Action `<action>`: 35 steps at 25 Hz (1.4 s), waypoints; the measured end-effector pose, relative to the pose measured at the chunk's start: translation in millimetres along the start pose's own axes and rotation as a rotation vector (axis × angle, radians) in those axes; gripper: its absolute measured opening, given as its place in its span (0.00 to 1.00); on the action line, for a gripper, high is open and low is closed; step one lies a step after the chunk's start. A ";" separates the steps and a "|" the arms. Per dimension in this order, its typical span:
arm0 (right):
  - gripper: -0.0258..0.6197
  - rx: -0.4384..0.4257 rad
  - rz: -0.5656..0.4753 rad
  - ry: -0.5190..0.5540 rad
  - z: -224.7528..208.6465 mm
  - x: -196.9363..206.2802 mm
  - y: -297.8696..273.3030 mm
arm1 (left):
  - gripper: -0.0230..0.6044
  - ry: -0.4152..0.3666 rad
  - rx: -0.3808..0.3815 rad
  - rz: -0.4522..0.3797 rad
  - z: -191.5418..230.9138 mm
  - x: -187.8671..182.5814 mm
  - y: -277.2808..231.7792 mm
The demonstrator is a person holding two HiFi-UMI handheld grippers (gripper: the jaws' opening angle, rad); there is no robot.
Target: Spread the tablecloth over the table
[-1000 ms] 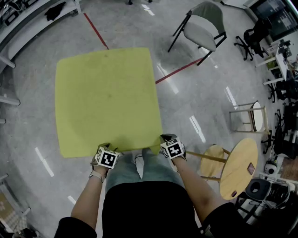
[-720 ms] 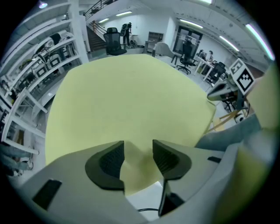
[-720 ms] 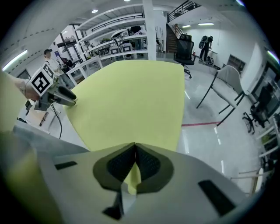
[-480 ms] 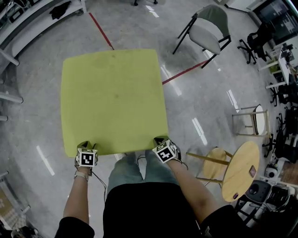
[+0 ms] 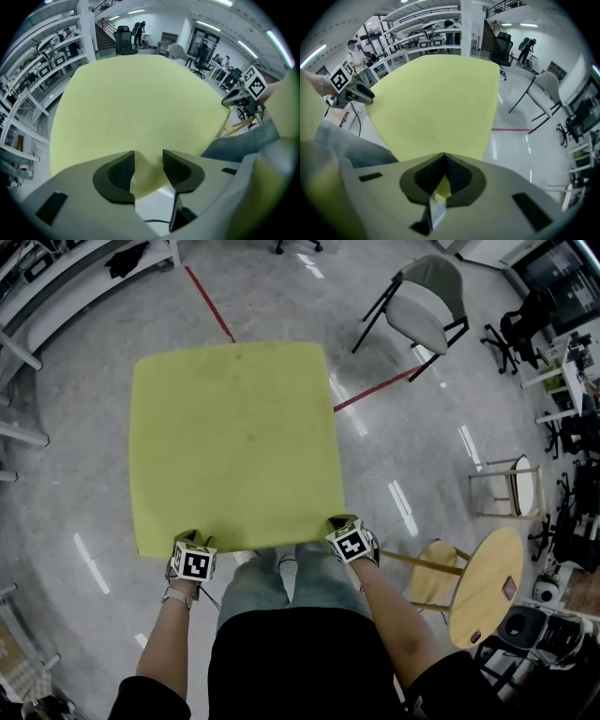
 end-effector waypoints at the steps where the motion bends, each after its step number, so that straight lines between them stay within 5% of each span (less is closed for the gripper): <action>1: 0.06 0.006 0.006 -0.014 -2.6 2.7 -0.3 | 0.34 -0.006 0.004 0.001 -4.2 1.3 -0.6; 16: 0.06 0.127 0.083 -0.088 -5.9 0.0 7.0 | 0.33 -0.094 0.047 0.014 -15.2 5.8 -0.1; 22: 0.06 0.144 0.038 -0.122 -12.5 -17.9 12.8 | 0.32 -0.003 0.119 0.029 -11.6 -4.6 0.7; 26: 0.06 0.125 -0.068 -0.135 -15.0 -50.0 17.7 | 0.32 0.075 0.148 -0.084 -19.1 -38.2 23.2; 35: 0.06 0.071 -0.283 -0.131 -29.5 -142.7 50.6 | 0.09 0.114 0.174 -0.331 -54.2 -119.7 90.9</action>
Point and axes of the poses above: the fingertips, and each gripper's own axes: y backward along the fingers, z to its left, x out of its underside, the point moved 5 cm from there along y, backward along the fingers, and after that the axes turned 10 degrees about y, right-handed, at the moved point
